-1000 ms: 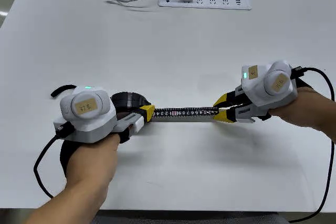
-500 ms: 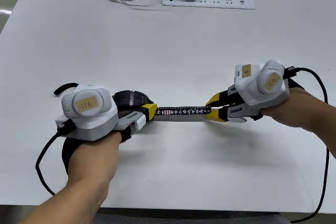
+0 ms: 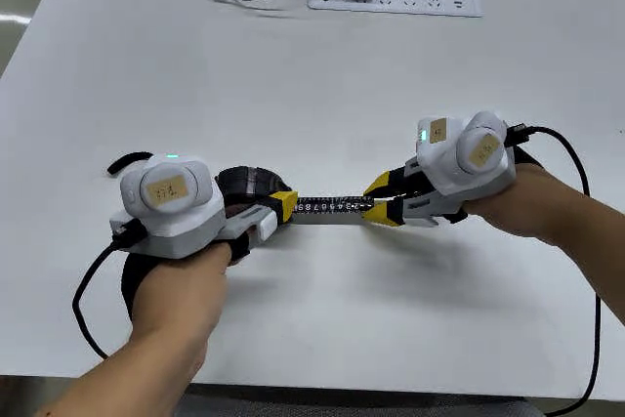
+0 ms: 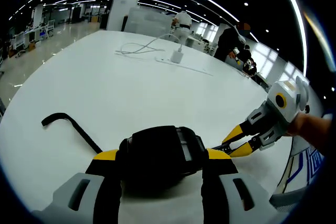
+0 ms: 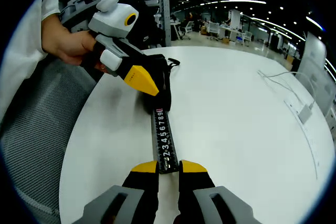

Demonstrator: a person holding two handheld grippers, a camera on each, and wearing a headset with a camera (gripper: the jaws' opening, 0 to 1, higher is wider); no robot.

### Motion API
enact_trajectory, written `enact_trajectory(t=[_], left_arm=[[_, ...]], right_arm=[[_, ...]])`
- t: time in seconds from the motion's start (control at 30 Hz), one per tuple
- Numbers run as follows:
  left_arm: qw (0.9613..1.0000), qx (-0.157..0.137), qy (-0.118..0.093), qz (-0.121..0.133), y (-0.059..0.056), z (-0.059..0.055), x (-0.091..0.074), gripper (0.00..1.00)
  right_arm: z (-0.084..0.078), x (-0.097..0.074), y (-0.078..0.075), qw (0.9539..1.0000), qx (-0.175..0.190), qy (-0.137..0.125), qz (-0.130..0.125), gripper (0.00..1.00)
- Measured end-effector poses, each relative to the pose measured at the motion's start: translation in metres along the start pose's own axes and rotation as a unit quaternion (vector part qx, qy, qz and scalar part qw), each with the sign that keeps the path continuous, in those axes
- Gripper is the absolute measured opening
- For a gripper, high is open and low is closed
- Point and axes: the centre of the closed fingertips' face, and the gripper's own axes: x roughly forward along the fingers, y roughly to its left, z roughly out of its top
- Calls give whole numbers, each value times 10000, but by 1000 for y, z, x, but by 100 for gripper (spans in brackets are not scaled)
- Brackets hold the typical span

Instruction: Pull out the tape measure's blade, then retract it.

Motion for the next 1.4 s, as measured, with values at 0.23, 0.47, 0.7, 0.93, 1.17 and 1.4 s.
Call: enact_trajectory(t=[0.23, 0.47, 0.7, 0.93, 1.17, 1.4], left_arm=[[10000, -21, 1, -16, 0, 0, 0, 58], [10000, -47, -1, -23, 0, 0, 0, 58], [10000, -59, 1, -39, 1, 0, 1, 58], [10000, -71, -8, -51, 2, 0, 2, 58], [10000, -53, 8, -52, 2, 0, 2, 58], [10000, -63, 22, -55, 2, -1, 3, 58]], right_arm=[[8, 10, 1, 10000, 10, -84, 53, 10], [17, 22, 0, 9998, -31, -160, 90, 10], [25, 29, 2, 9997, -32, -231, 117, 10], [32, 38, 4, 9994, -29, -296, 149, 10], [40, 46, 5, 9992, -73, -345, 170, 10], [45, 51, 7, 9990, -77, -405, 175, 10]])
